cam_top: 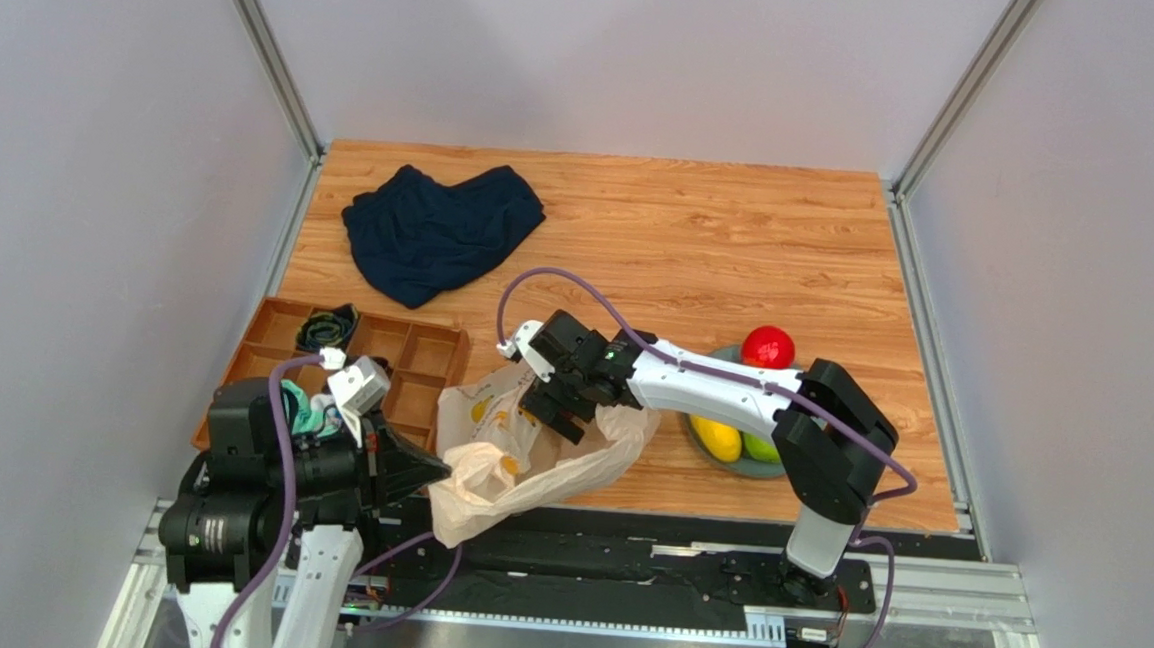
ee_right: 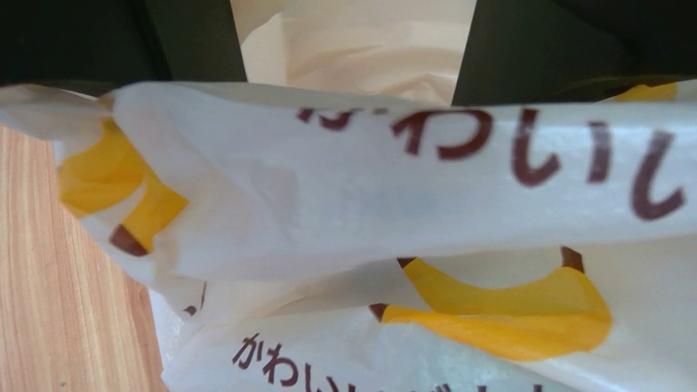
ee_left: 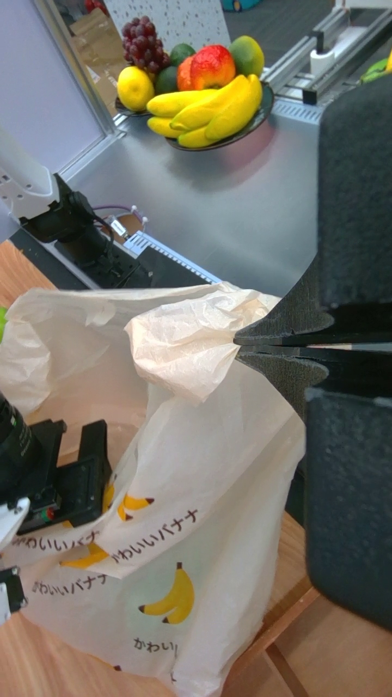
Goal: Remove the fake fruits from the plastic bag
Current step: Adjust the plastic bag at the center of the board, then take out the fake fruit from the plastic bag.
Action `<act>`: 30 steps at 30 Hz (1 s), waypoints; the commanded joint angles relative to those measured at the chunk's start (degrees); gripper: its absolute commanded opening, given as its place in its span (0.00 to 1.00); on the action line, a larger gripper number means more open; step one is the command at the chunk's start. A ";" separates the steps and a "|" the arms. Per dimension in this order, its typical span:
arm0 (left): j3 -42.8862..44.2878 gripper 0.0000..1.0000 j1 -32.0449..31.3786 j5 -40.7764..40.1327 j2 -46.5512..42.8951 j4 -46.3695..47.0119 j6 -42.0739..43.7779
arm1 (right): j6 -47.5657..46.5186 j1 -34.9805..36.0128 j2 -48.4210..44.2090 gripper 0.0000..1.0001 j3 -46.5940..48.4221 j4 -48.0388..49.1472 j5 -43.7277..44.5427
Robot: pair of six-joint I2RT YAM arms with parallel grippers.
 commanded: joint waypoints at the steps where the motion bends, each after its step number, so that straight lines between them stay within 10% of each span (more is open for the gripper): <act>1: -0.06 0.00 0.21 2.56 -2.07 -2.66 -1.24 | 1.39 0.14 1.27 1.00 2.41 4.96 -2.56; 10: -0.24 0.00 0.12 2.83 -0.66 -1.96 -1.41 | 1.40 0.49 10.24 0.87 7.07 6.63 1.83; 17: -1.03 0.00 0.12 2.21 1.53 4.00 -1.50 | -5.80 -0.73 1.38 0.24 6.11 0.67 -5.81; 30: 3.10 0.00 0.21 -0.17 10.24 32.57 -10.81 | -17.33 -4.69 -17.97 0.09 5.22 -2.77 -2.66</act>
